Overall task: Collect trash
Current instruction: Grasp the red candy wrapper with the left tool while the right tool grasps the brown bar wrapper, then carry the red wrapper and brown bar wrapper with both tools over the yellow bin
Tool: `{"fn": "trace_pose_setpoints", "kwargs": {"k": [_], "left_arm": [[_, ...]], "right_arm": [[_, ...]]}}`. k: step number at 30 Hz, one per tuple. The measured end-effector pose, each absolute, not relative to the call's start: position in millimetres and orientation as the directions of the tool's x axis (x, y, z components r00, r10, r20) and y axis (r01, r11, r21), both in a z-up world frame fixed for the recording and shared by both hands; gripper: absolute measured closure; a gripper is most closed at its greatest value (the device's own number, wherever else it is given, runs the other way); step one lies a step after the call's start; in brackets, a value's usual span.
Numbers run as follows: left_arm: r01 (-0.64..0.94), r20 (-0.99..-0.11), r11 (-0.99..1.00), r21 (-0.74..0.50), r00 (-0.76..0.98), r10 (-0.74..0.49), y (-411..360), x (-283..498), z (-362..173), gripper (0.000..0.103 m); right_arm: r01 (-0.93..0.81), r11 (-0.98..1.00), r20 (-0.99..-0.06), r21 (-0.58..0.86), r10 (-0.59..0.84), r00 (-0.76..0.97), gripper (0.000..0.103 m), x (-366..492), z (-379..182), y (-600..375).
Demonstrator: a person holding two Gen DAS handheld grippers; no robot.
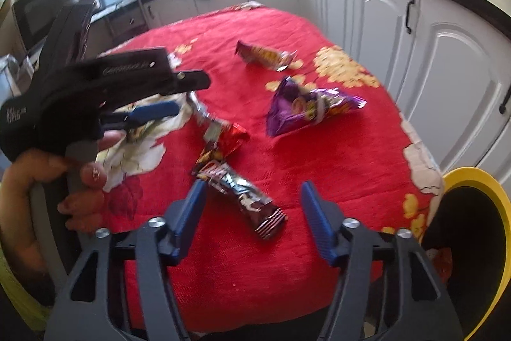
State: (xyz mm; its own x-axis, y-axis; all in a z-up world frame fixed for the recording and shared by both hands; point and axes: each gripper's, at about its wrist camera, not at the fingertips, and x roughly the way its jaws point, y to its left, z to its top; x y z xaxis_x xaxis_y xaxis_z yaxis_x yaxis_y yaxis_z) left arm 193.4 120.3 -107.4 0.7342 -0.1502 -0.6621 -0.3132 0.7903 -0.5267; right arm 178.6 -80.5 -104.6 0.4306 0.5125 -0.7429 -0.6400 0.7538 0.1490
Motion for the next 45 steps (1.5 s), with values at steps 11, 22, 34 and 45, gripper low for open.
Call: {"fn": "trace_pose_setpoints", "kwargs": {"k": [11, 22, 34, 45], "left_arm": [[-0.325, -0.679, 0.801, -0.503, 0.722, -0.134, 126.9, 188.8, -112.8, 0.092], [-0.285, -0.656, 0.813, -0.507, 0.740, -0.150, 115.5, 176.2, -98.5, 0.094], [-0.184, -0.602, 0.874, -0.451, 0.785, -0.145, 75.9, 166.2, -61.9, 0.094], [-0.097, -0.564, 0.906, -0.411, 0.808, -0.170, 38.8, 157.8, -40.0, 0.094]], "right_arm": [[-0.663, 0.732, -0.731, 0.155, 0.537, 0.422, 0.084, 159.5, -107.8, -81.9], [-0.617, 0.764, -0.688, 0.189, 0.551, 0.472, 0.084, 152.5, -97.4, -112.1], [-0.551, 0.807, -0.643, 0.210, 0.539, 0.545, 0.084, 154.4, -76.2, -159.7], [-0.490, 0.849, -0.618, 0.196, 0.495, 0.611, 0.084, 152.4, -66.8, -199.6]]}}
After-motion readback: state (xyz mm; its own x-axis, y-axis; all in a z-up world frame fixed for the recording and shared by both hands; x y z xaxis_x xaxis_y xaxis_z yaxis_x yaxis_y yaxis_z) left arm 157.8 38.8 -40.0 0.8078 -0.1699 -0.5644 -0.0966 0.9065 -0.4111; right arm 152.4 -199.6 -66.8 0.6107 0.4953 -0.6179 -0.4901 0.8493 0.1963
